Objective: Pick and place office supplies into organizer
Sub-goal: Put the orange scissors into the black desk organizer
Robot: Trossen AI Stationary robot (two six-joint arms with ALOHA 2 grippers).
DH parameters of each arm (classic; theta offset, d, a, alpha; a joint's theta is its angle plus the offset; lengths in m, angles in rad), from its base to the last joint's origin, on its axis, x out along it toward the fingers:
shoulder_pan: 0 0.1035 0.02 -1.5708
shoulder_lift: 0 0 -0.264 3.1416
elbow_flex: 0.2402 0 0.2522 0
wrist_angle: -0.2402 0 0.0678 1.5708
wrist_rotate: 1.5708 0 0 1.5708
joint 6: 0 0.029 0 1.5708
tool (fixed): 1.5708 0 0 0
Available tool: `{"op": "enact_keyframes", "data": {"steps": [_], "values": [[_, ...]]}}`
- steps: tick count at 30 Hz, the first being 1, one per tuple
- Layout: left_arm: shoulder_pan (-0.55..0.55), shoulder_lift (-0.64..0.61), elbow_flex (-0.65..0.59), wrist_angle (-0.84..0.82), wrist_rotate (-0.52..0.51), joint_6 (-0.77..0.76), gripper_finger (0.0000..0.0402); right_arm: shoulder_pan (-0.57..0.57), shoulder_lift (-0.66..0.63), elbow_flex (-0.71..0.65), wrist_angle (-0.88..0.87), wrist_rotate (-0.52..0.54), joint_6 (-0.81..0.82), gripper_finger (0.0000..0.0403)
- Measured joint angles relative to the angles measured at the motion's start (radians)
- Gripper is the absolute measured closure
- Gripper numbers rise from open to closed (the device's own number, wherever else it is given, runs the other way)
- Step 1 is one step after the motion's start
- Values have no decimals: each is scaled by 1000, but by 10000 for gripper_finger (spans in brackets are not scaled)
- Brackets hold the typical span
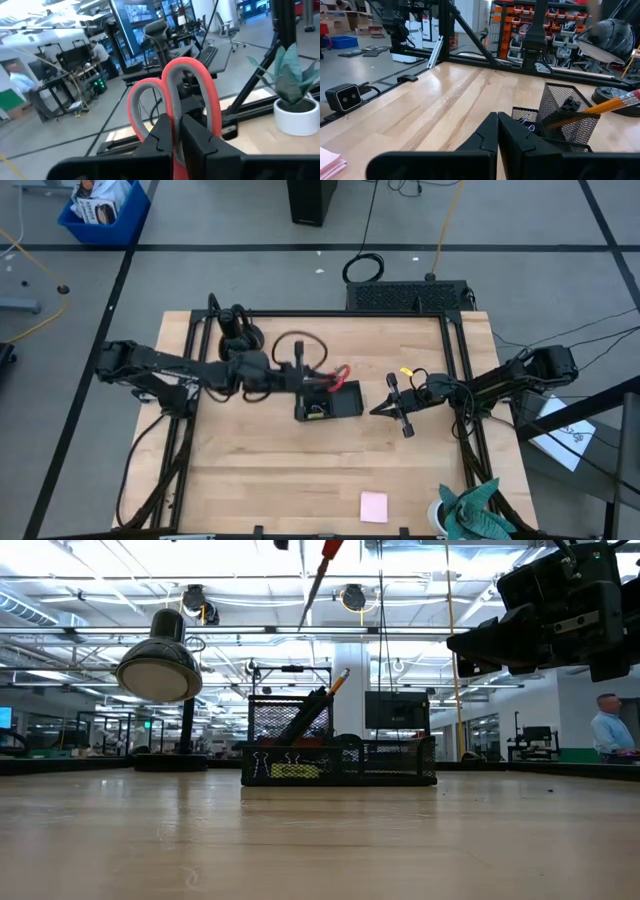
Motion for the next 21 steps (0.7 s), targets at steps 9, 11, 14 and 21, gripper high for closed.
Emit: {"op": "enact_keyframes", "data": {"steps": [9, 11, 14, 21], "values": [[160, 33, -147, 298, 151, -57, 382, 0, 0, 0, 0, -1, 3, 399], [194, 34, -212, 409, 182, -95, 388, 0, 0, 0, -3, -1, 9, 399], [222, 28, -317, 605, 215, -174, 394, 0, 0, 0, -4, -1, 27, 399], [191, 29, -436, 677, 61, -367, 381, 0, 0, 0, 6, 15, 23, 399]]}}
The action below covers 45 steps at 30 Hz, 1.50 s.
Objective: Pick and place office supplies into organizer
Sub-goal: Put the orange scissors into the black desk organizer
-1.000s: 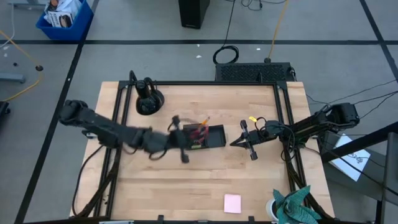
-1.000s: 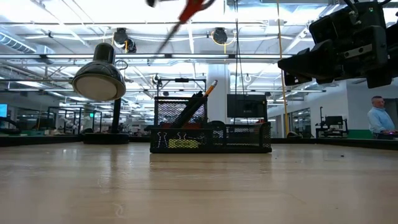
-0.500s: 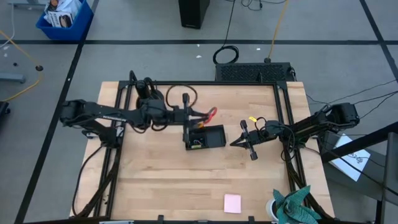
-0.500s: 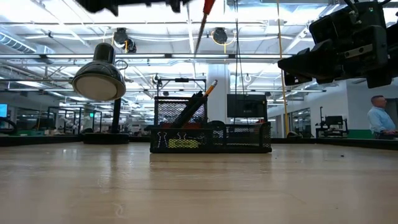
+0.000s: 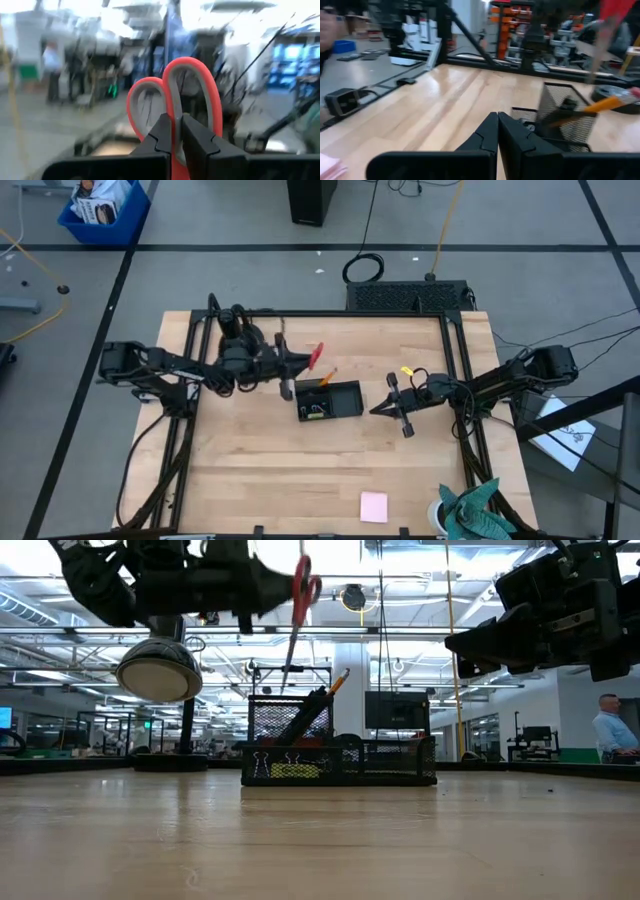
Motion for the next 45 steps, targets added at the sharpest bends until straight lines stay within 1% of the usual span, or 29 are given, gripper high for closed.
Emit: {"op": "enact_keyframes", "data": {"steps": [2, 5, 8, 12, 19, 25, 31, 33, 36, 41, 45], "values": [[-36, 2, -3, -73, -58, -2, 384, 0, 0, 0, 0, 26, -1, 399], [-89, -1, 1, -115, -165, 19, 392, 0, 0, 0, -4, 65, -1, 399], [-124, -1, 1, -122, -215, 23, 389, 0, 0, 0, -7, 88, -1, 399], [-142, -1, 1, -138, -231, 48, 380, 0, 0, 0, -7, 92, -14, 399], [-142, -1, 2, -134, -226, 58, 393, 0, 0, 0, -7, 91, -20, 399], [-142, -12, 3, -139, -218, 62, 384, 0, 0, 0, -7, 91, -19, 399], [-166, -10, 51, -158, -155, 82, 392, 0, 0, 0, -7, 91, -20, 399], [-177, -12, 64, -177, -157, 79, 390, 0, 0, 0, -7, 91, -22, 399], [-191, -11, 70, -239, -193, 78, 384, 0, 0, 0, -7, 91, -22, 399], [-215, -6, 71, -328, -279, 17, 391, 0, 0, 0, -7, 91, -23, 399], [-239, 39, 72, -336, -346, -14, 386, 0, 0, 0, -7, 91, -21, 399]]}}
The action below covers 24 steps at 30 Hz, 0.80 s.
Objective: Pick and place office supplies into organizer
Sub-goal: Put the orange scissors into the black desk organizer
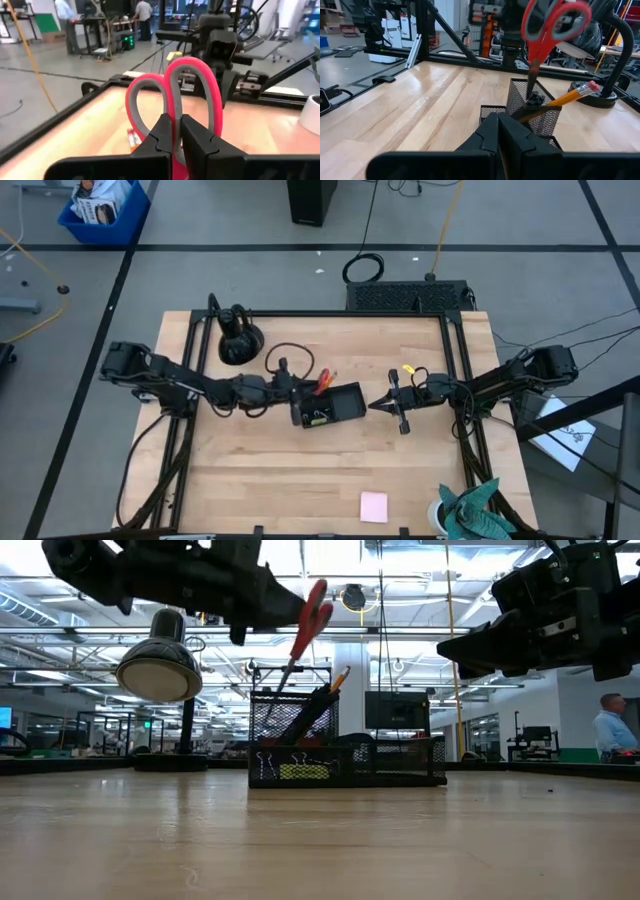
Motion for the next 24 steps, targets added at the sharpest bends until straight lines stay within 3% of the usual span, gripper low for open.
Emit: {"op": "enact_keyframes", "data": {"steps": [6, 13, 20, 24], "values": [[-10, 123, 4, 70, -104, -54, 389, 0, 0, 0, 0, 0, 6, 399], [-13, 232, 19, 145, -134, -94, 381, 0, 0, 0, 4, -1, 23, 399], [-29, 255, 20, 141, -142, -50, 388, 0, 0, 0, 4, -1, 22, 399], [-38, 255, 20, 137, -128, 25, 367, 0, 0, 0, 4, -1, 21, 399]]}}
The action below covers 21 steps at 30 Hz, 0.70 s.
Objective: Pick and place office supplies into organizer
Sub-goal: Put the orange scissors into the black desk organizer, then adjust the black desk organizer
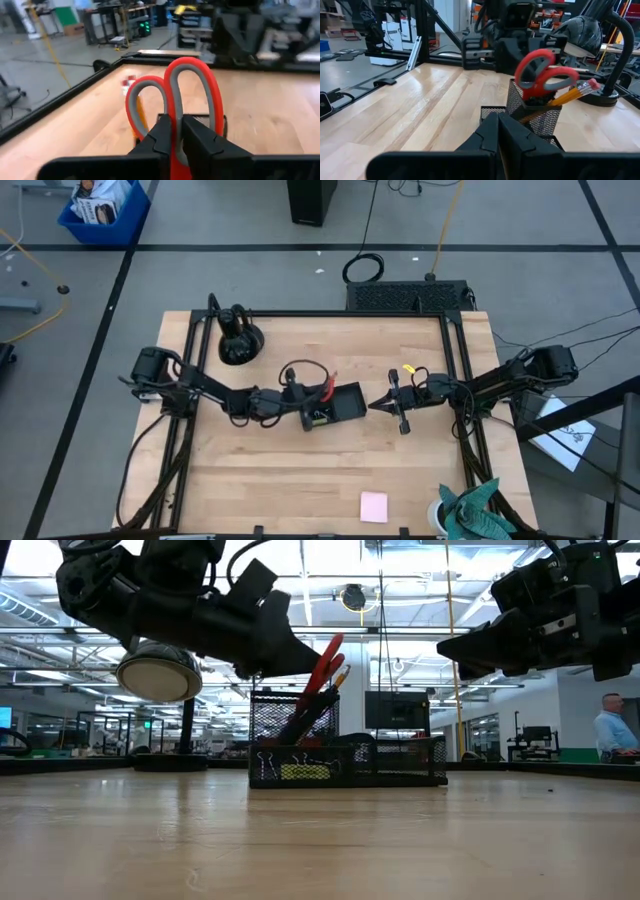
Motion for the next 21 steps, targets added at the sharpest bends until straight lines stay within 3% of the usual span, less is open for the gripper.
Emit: {"op": "enact_keyframes", "data": {"steps": [7, 21], "values": [[-15, 2, 6, -10, 116, 176, 304, 0, 0, 0, -4, 0, -1, 399], [-16, -49, 7, -25, 107, 231, 216, 0, 0, 0, -4, 0, -1, 399]]}}
